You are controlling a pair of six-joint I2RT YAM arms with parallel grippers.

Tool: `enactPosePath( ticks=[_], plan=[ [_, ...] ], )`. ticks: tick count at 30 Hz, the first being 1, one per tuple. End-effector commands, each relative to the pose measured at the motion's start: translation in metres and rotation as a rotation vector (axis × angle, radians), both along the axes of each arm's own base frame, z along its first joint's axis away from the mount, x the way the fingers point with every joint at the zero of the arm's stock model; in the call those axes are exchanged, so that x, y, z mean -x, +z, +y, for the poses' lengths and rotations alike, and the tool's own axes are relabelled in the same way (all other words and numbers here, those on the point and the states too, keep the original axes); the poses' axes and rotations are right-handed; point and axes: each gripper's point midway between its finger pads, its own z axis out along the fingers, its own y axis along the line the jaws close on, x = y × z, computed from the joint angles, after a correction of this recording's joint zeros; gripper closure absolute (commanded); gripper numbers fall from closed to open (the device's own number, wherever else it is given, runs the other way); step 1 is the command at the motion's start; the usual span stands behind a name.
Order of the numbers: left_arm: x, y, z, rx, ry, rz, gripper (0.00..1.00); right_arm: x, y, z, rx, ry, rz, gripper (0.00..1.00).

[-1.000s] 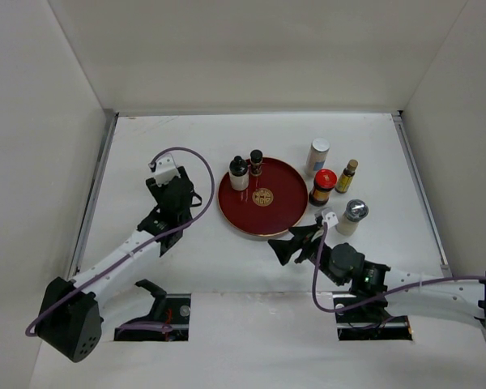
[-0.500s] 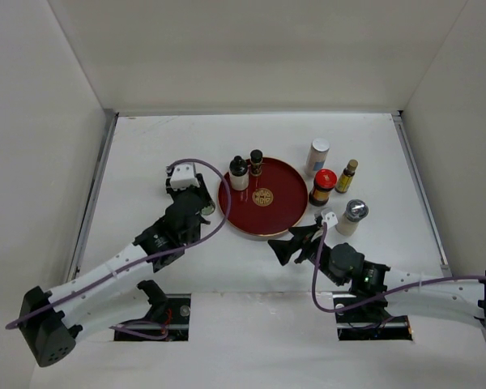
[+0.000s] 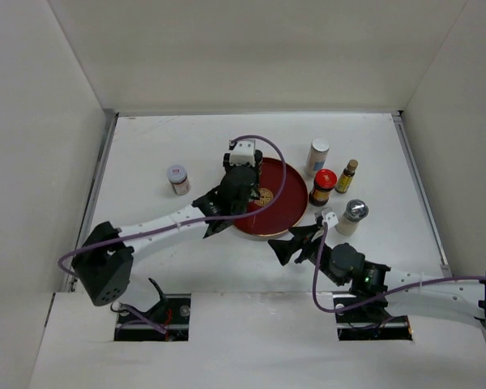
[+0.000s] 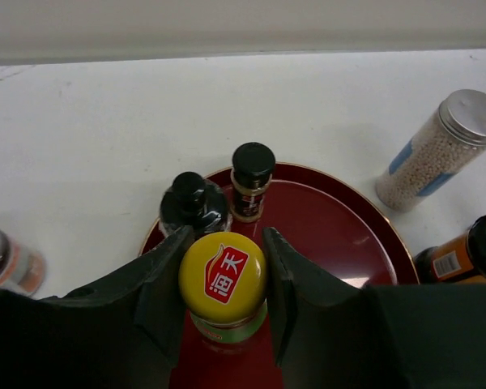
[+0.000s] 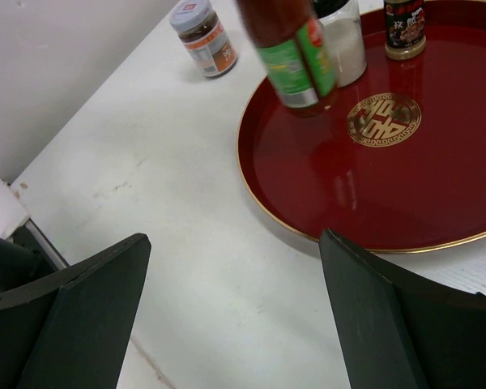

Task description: Organize the condiment bottles

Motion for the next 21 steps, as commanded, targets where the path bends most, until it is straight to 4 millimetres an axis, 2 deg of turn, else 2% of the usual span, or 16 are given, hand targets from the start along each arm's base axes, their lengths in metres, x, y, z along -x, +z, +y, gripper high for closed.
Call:
enactPosePath(
  ticks=[1, 4, 7, 12, 16, 17, 19, 21],
  plan=[
    [-0.020, 0.085, -0.021, 0.214, -0.034, -0.177, 0.83, 0.002, 0.021, 0.005, -0.066, 0.015, -0.034, 0.08],
    [-0.035, 0.077, -0.033, 0.199, -0.043, -0.163, 0.82, 0.002, 0.022, 0.005, -0.069, 0.015, -0.035, 0.08],
    [-0.049, 0.060, -0.044, 0.171, -0.052, -0.137, 0.82, 0.002, 0.022, 0.005, -0.070, 0.015, -0.035, 0.08],
    [-0.071, 0.029, -0.052, 0.147, -0.044, -0.116, 0.81, 0.002, 0.022, 0.005, -0.070, 0.015, -0.035, 0.08],
    [-0.078, 0.006, -0.056, 0.120, -0.036, -0.092, 0.79, 0.002, 0.021, 0.005, -0.066, 0.015, -0.035, 0.08],
    [-0.078, 0.001, -0.055, 0.114, -0.035, -0.087, 0.76, 0.002, 0.021, 0.005, -0.066, 0.015, -0.035, 0.08],
    [-0.076, -0.006, -0.052, 0.110, -0.031, -0.081, 0.62, 0.002, 0.022, 0.005, -0.068, 0.015, -0.036, 0.08],
    [-0.069, -0.008, -0.050, 0.114, -0.040, -0.083, 0.43, 0.002, 0.022, 0.005, -0.068, 0.015, -0.036, 0.08]
  ],
)
